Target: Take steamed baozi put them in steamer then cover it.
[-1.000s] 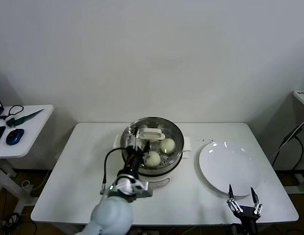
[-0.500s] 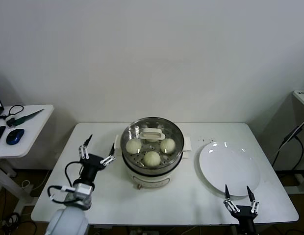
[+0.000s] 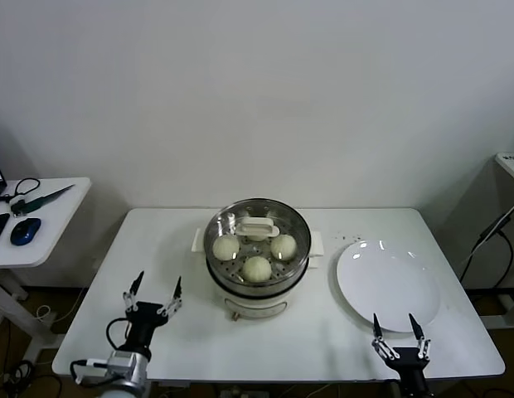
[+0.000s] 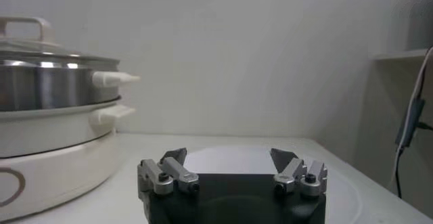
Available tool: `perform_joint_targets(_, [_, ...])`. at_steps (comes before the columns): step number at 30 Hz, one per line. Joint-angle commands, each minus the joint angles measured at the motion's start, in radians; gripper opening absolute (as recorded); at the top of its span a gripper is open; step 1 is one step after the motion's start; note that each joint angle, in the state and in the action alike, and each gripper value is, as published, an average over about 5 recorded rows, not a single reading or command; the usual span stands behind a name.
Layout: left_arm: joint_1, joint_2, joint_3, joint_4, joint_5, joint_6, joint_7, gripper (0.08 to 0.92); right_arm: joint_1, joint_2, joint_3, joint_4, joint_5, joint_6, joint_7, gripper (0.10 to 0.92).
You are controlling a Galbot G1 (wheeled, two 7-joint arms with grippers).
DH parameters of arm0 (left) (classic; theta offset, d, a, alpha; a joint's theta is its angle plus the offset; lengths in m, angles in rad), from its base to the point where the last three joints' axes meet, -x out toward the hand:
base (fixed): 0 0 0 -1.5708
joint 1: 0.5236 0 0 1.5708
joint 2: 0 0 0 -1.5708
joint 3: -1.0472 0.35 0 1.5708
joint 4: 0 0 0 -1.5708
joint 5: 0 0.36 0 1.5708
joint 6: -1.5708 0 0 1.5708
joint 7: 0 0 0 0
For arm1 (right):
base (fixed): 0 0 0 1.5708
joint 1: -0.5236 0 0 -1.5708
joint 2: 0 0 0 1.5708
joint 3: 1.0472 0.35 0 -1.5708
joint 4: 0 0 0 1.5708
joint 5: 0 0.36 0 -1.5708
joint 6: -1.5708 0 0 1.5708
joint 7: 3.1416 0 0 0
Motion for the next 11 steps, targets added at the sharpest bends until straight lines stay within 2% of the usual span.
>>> perform_joint_targets(1, [0.047,-0.028,-0.033,0.048,-0.064,-0.081,0.001,0.823,0.001,-0.006,-0.005,-0.002,-0.004,-0.007,-0.009,0.823])
perform_joint_targets(11, [0.057,-0.037,-0.011,0.05,-0.052,-0.08,0.009,0.823,0.0,-0.003,-0.008,-0.005,0.0,-0.002,-0.02,0.823])
